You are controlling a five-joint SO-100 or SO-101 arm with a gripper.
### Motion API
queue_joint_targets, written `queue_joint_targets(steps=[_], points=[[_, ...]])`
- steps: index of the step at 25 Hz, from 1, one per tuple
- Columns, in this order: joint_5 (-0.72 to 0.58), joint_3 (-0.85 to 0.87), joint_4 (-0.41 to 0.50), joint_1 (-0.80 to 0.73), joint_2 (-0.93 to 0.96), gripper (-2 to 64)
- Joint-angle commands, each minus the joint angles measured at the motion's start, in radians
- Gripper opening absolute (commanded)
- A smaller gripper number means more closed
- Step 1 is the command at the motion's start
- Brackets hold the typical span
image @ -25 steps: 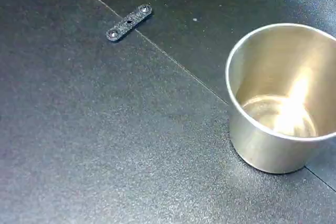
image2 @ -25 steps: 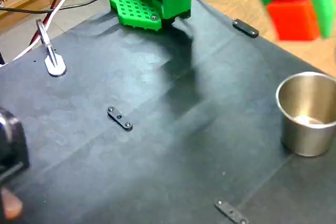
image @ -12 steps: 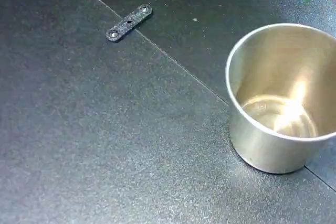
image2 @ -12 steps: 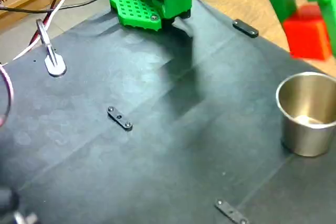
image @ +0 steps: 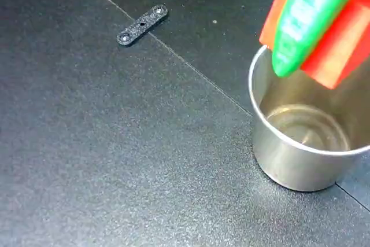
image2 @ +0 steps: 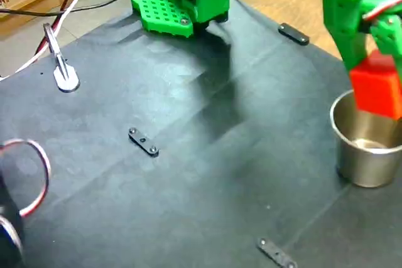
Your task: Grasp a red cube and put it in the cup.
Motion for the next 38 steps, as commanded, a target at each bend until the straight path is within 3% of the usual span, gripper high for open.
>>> queue_joint_targets(steps=[1,21,28,38], points=[[0.006,-0.012,0.002,-0.009,-0.011,-0.2],[0.008,0.008,0.014,-0.014,-0.040,0.6],[0.008,0.008,0.126,-0.046,-0.041,0.8],[0.006,-0.003,0.112,-0.041,-0.040,0.9]])
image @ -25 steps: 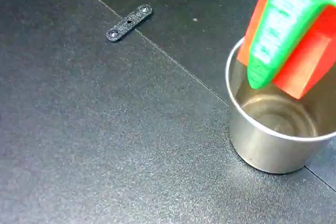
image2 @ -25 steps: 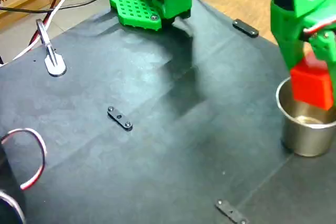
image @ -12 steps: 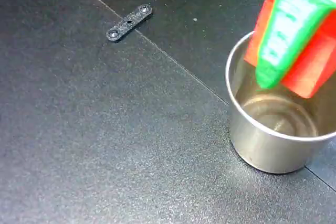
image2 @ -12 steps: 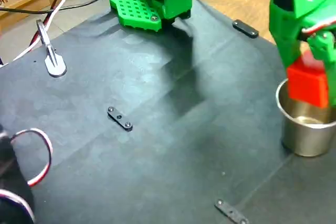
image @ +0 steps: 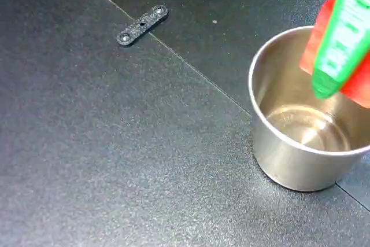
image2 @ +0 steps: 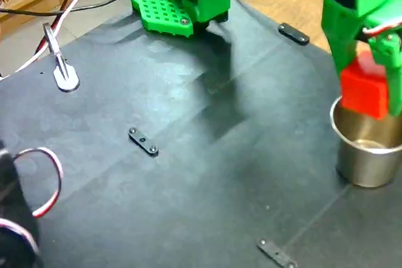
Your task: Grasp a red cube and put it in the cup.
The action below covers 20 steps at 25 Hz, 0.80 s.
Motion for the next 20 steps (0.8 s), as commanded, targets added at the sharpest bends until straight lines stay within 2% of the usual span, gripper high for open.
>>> queue_joint_targets(steps=[1,20], points=[[0.006,-0.020,-0.003,0.003,0.009,0.9],[0.005,-0.021,-0.005,0.011,0.017,1.1]])
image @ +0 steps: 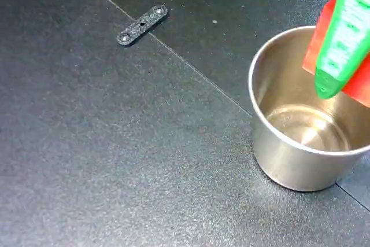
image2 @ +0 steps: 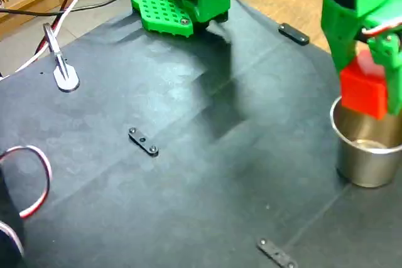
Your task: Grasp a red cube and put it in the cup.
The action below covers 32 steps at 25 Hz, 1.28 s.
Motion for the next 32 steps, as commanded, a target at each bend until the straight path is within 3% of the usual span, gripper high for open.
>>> queue_joint_targets(steps=[1,4,10,15,26,32], points=[[0.005,-0.021,-0.005,0.006,0.018,1.2],[0.005,-0.021,-0.005,0.006,0.020,6.6],[-0.005,-0.021,-0.005,0.006,0.018,25.4],[-0.014,-0.020,-0.003,0.005,0.018,33.7],[0.003,-0.021,0.003,-0.003,0.037,35.1],[0.005,-0.002,0.012,-0.014,0.287,34.8]])
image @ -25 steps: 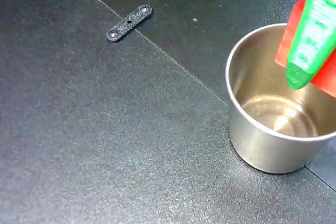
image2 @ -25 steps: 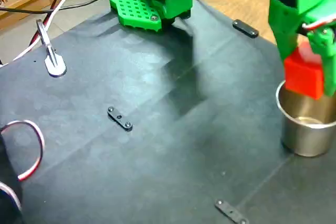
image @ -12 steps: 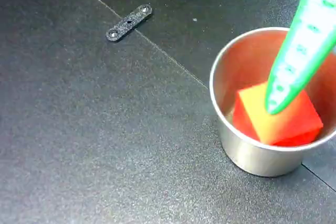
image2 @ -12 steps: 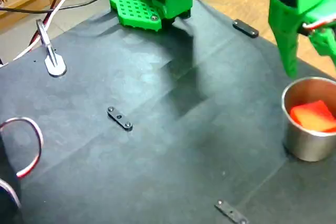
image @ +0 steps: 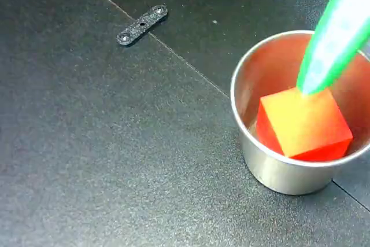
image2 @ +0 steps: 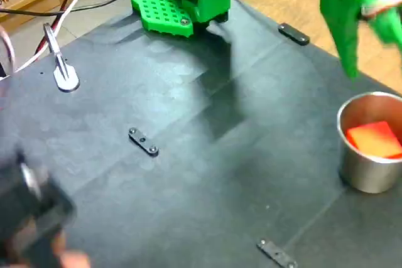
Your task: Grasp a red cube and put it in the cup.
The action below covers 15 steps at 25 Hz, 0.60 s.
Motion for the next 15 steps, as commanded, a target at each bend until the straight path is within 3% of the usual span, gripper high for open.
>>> queue_joint_targets(steps=[1,12,15], points=[[0.009,-0.005,0.005,-0.014,0.149,34.7],[0.017,-0.003,0.006,-0.014,0.607,34.6],[0.098,0.017,0.006,-0.014,0.723,34.6]])
